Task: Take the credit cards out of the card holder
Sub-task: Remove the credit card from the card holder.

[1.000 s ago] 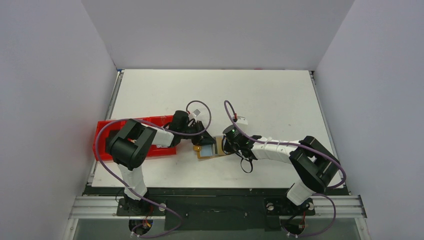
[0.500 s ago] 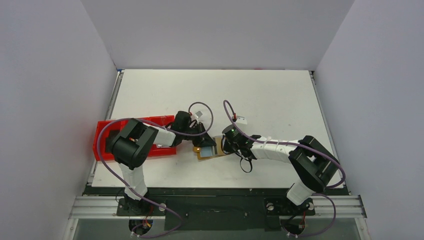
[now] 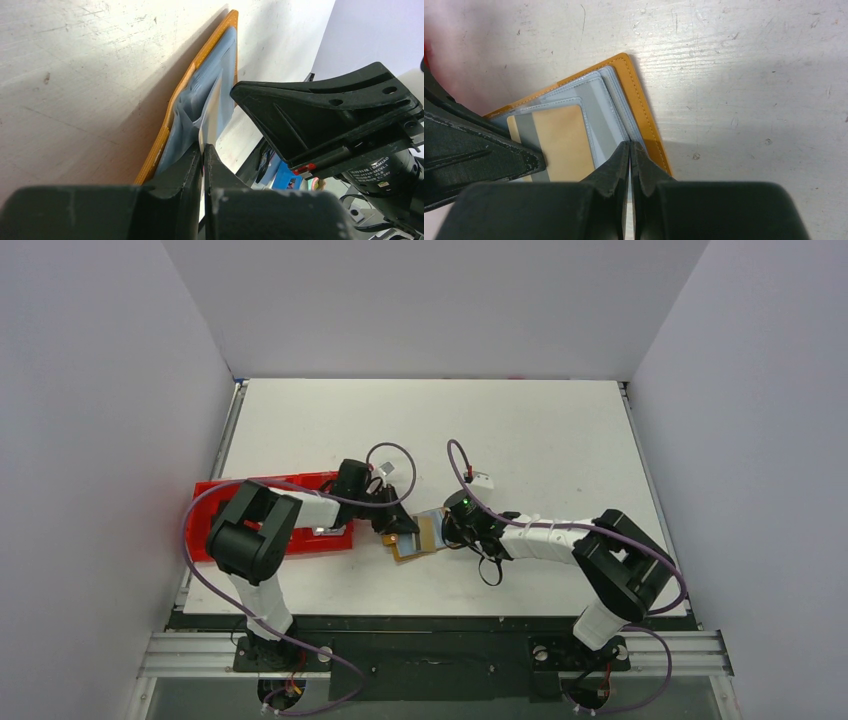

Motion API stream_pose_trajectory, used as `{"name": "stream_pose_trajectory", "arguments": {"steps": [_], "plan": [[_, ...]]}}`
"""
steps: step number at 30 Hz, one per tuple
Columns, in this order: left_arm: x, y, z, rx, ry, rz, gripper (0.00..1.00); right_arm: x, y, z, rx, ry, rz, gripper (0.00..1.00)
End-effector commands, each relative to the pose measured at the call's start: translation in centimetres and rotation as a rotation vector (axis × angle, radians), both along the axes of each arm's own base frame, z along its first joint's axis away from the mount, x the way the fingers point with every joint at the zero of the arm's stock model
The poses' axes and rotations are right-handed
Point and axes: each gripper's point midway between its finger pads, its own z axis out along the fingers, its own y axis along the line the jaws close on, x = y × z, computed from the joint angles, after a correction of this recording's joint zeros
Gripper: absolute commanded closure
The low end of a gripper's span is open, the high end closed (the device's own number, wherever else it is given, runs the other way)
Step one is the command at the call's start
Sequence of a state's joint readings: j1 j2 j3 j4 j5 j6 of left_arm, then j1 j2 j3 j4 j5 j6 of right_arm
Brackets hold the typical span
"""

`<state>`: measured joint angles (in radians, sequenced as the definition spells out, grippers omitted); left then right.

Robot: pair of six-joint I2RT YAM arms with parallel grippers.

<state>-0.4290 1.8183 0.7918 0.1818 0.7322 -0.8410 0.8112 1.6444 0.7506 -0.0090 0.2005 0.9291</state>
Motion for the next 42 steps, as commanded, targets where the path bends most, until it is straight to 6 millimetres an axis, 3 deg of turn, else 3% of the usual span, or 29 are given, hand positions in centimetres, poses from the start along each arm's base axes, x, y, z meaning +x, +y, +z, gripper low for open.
{"name": "stream_pose_trajectory", "arguments": {"steps": [1,8,13,18,23,28,31,34,42], "plan": [[-0.2,0.9,0.6,0.010,-0.028,-0.010,0.98,-9.3,-9.9,-8.6,-0.395,0.372,0.027,1.00],[-0.4,0.3,1.8,-0.086,-0.044,0.000,1.00,-8.9,-8.7,-7.5,-0.326,0.342,0.049,0.96],[-0.6,-0.5,2.7,-0.154,-0.052,0.001,1.00,-6.6,-6.2,-2.3,-0.188,0.213,0.076,0.74],[-0.9,-1.1,2.9,-0.177,-0.049,0.000,1.00,-5.1,-3.8,4.2,0.031,0.077,0.108,0.67],[-0.8,-1.9,3.7,-0.216,-0.060,-0.002,1.00,-5.2,-1.1,7.6,0.218,0.009,0.188,0.62],[-0.5,-2.7,5.0,-0.270,-0.077,0.001,1.00,-6.1,0.6,7.0,0.322,0.047,0.237,0.60],[-0.4,-2.9,5.5,-0.291,-0.081,0.001,1.00,-5.6,1.2,7.0,0.396,0.040,0.225,0.60],[-0.4,-3.1,5.8,-0.297,-0.082,-0.002,1.00,-5.7,1.2,6.4,0.443,0.051,0.219,0.58],[-0.7,-3.6,6.3,-0.306,-0.086,-0.013,1.00,-4.8,1.3,7.2,0.607,0.024,0.165,0.54]]}}
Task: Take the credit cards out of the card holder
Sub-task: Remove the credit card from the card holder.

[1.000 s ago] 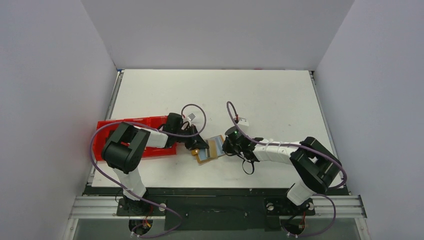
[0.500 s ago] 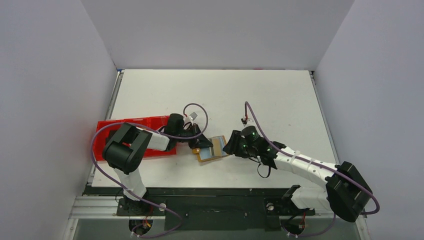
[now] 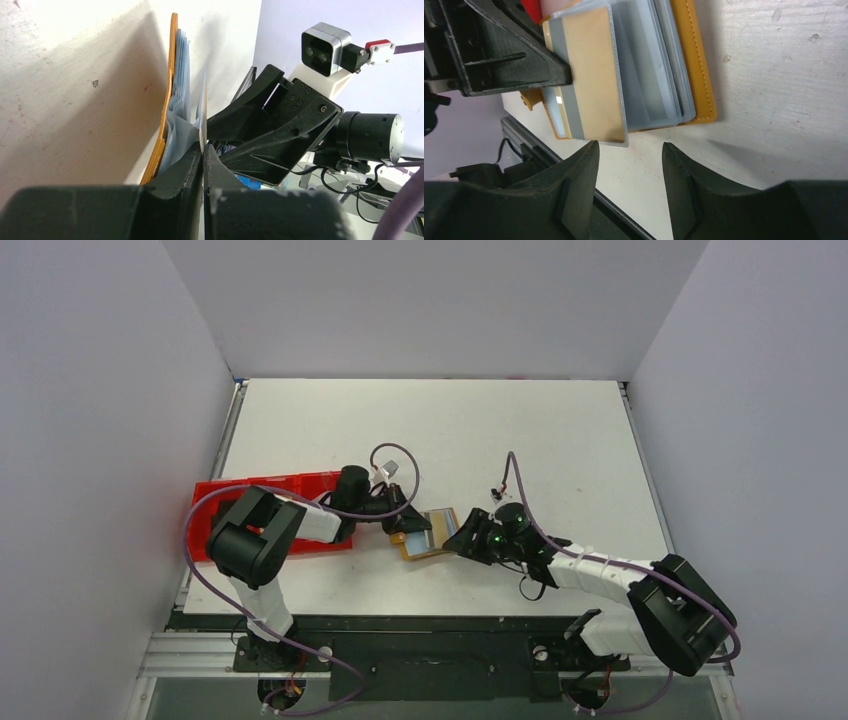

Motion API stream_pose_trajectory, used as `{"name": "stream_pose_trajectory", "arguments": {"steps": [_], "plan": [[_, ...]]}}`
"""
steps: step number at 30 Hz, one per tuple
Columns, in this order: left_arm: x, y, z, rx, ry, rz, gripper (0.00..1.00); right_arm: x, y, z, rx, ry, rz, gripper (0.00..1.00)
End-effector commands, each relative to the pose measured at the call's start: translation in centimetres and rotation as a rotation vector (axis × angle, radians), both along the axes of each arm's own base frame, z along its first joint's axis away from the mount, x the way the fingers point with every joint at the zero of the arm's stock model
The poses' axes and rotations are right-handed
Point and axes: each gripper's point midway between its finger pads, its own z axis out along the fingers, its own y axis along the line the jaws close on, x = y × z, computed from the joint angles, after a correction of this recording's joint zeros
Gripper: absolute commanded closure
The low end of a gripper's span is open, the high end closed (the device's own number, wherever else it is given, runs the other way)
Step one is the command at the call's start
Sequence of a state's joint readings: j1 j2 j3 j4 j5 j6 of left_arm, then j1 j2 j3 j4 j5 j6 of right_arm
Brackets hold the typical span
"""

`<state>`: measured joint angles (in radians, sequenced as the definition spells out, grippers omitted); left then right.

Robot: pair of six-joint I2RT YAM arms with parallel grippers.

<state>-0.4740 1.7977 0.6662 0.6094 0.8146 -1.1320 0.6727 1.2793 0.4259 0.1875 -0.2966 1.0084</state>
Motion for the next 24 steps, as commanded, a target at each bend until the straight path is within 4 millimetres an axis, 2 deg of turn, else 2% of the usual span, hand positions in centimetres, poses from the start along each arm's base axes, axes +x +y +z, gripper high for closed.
{"name": "stream_pose_trajectory", "arguments": {"steps": [1,9,15,24], "plan": [[0.3,-0.9,2.2,-0.062,-0.076,-0.029,1.00,1.5,1.5,2.8,0.165,-0.068,-0.023,0.55],[0.2,-1.1,2.6,-0.080,-0.075,-0.032,1.00,2.2,0.9,1.8,0.223,-0.034,-0.077,0.62],[0.2,-1.1,2.5,-0.080,-0.073,-0.034,1.00,2.5,0.7,2.0,0.273,-0.029,-0.107,0.69],[0.1,-1.2,2.2,-0.076,-0.067,-0.038,1.00,3.0,1.1,2.4,0.326,-0.018,-0.125,0.74]]}}
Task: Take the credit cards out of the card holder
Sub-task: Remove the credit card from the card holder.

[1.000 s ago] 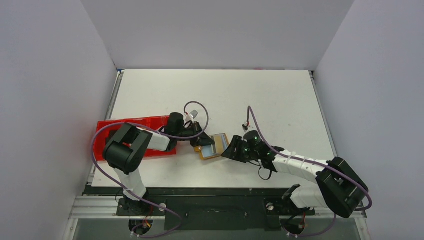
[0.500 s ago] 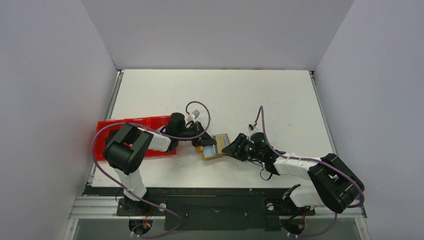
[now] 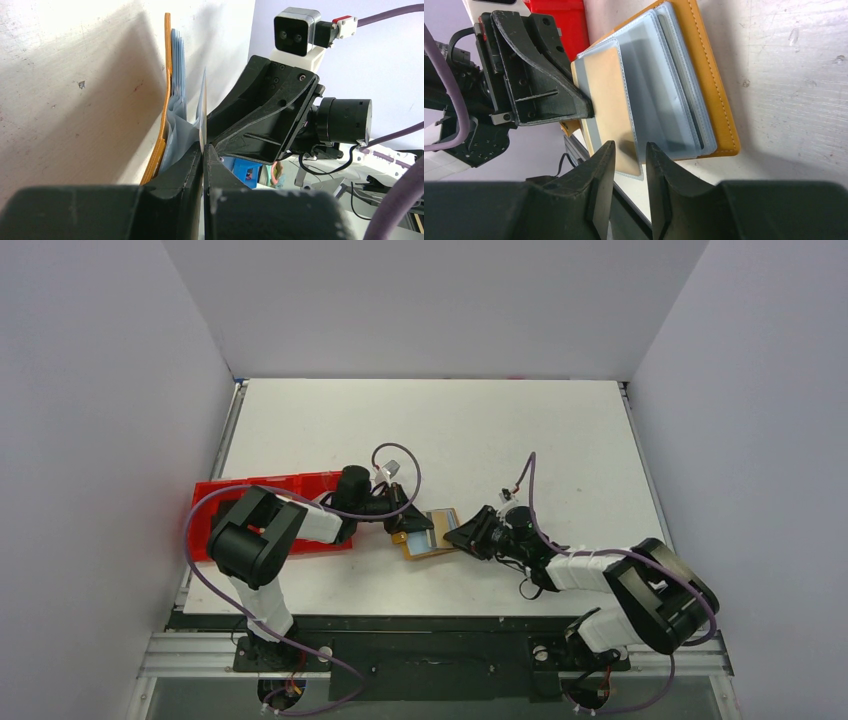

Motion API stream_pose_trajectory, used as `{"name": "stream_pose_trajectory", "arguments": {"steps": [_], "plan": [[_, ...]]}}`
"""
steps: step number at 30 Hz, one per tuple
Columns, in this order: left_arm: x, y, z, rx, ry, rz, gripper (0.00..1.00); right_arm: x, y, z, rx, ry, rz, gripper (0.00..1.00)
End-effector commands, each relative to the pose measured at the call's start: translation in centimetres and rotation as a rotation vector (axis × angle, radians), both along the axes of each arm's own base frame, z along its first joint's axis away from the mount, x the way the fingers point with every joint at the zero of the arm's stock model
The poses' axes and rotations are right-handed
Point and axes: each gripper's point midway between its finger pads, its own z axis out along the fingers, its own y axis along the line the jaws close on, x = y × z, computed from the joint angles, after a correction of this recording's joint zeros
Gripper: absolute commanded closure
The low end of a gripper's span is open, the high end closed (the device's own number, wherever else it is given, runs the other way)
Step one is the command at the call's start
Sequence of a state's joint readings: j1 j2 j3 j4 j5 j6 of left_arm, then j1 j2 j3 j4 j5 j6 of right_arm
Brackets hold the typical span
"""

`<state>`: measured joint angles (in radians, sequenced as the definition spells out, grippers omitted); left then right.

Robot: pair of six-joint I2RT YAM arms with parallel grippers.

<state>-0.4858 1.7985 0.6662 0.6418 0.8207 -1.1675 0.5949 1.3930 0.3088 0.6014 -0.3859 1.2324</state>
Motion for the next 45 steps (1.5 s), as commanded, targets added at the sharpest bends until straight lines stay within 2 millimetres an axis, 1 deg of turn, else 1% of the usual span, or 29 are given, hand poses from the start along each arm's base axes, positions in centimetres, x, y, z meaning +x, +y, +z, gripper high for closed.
{"name": "stream_pose_trajectory", "arguments": {"steps": [1,7,15,17,20,25,31,32,33,34,35,36,37,38,40,43,44,45], "plan": [[0.3,-0.7,1.5,-0.051,-0.071,-0.030,1.00,0.9,0.4,1.5,0.061,-0.055,-0.015,0.77],[0.1,-0.6,1.5,-0.051,-0.069,-0.033,1.00,1.1,-0.1,1.2,0.058,-0.048,-0.035,0.83],[0.2,-0.7,1.2,-0.048,-0.064,-0.033,1.00,1.2,-0.3,1.4,0.067,-0.050,-0.046,0.85],[0.1,-0.7,1.2,-0.046,-0.060,-0.034,1.00,1.2,-0.3,1.3,0.069,-0.049,-0.046,0.88],[0.1,-0.7,1.1,-0.043,-0.057,-0.033,1.00,1.2,-0.3,1.4,0.075,-0.047,-0.050,0.96],[0.0,-0.7,1.0,-0.038,-0.056,-0.036,1.00,1.3,-0.2,1.4,0.082,-0.047,-0.047,1.00],[0.0,-0.5,0.5,-0.011,-0.045,-0.039,1.00,1.2,-1.0,0.8,0.038,-0.047,-0.066,1.00],[0.0,-0.4,0.4,-0.003,-0.041,-0.039,1.00,1.2,-1.3,0.3,0.012,-0.041,-0.073,1.00],[-0.1,-0.4,0.1,0.006,-0.035,-0.043,1.00,1.2,-1.5,0.3,0.003,-0.048,-0.078,1.00],[-0.1,-0.3,0.1,0.009,-0.036,-0.042,1.00,1.1,-2.0,-0.3,-0.032,-0.041,-0.089,1.00],[-0.1,-0.3,0.0,0.013,-0.033,-0.044,1.00,1.2,-2.2,-0.1,-0.041,-0.051,-0.094,1.00],[-0.1,-0.2,-0.1,0.015,-0.031,-0.043,1.00,1.1,-2.8,-0.8,-0.080,-0.043,-0.102,1.00],[-0.1,-0.2,-0.2,0.020,-0.030,-0.044,1.00,1.1,-3.0,-0.8,-0.095,-0.057,-0.101,1.00],[-0.2,-0.2,-0.4,0.023,-0.027,-0.045,1.00,1.0,-3.4,-1.2,-0.122,-0.045,-0.111,1.00],[-0.1,-0.2,-0.5,0.029,-0.028,-0.046,1.00,1.0,-3.7,-1.4,-0.149,-0.051,-0.114,1.00],[-0.1,-0.2,-0.9,0.046,-0.023,-0.046,1.00,1.0,-3.7,-1.6,-0.160,-0.049,-0.106,1.00],[-0.1,-0.2,-0.9,0.048,-0.023,-0.047,1.00,0.9,-3.4,-1.4,-0.146,-0.054,-0.093,1.00],[-0.1,-0.2,-1.0,0.050,-0.023,-0.047,1.00,1.0,-3.1,-1.2,-0.130,-0.062,-0.084,0.98]]}}
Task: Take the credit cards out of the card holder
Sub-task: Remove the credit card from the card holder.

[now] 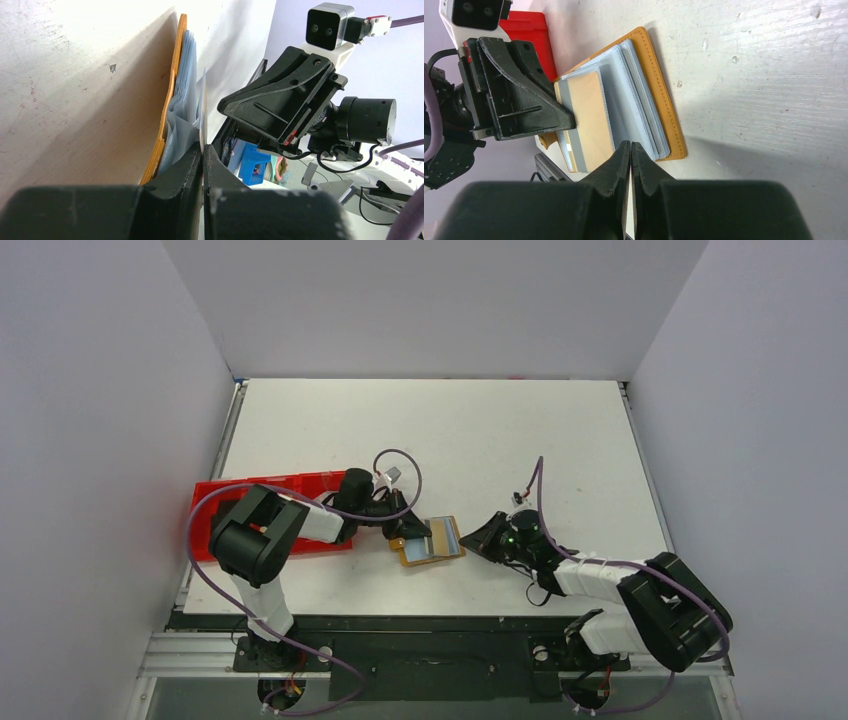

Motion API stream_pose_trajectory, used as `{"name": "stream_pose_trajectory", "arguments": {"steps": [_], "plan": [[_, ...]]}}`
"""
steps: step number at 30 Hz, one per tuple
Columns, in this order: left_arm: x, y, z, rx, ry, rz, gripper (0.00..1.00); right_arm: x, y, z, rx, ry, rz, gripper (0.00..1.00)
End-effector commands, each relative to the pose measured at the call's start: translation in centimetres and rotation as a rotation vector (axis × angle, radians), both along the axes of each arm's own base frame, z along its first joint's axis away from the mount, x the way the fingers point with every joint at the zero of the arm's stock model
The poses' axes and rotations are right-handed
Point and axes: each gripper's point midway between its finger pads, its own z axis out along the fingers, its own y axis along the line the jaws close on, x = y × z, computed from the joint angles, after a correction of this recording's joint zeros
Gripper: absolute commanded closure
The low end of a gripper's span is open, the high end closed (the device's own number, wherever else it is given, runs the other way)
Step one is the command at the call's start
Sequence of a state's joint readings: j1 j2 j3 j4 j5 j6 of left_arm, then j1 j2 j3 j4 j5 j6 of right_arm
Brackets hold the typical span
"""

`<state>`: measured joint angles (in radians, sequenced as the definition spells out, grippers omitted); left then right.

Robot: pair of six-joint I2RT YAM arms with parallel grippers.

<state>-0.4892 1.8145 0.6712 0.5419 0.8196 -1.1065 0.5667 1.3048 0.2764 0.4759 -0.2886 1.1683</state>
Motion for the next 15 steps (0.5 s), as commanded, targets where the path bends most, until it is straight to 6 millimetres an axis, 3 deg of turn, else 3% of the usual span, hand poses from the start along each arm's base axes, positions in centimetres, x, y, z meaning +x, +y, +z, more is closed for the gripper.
{"name": "stream_pose_trajectory", "arguments": {"steps": [1,6,15], "plan": [[0.8,-0.7,1.0,-0.014,-0.064,-0.026,1.00,0.5,0.2,0.6,0.001,-0.051,0.021,0.96],[0.8,-0.9,1.7,-0.038,-0.068,-0.031,1.00,0.5,1.4,1.9,0.074,-0.078,0.057,0.73],[0.8,-1.4,2.5,-0.091,-0.062,-0.026,1.00,0.2,2.6,1.7,0.108,-0.056,0.082,0.69]]}}
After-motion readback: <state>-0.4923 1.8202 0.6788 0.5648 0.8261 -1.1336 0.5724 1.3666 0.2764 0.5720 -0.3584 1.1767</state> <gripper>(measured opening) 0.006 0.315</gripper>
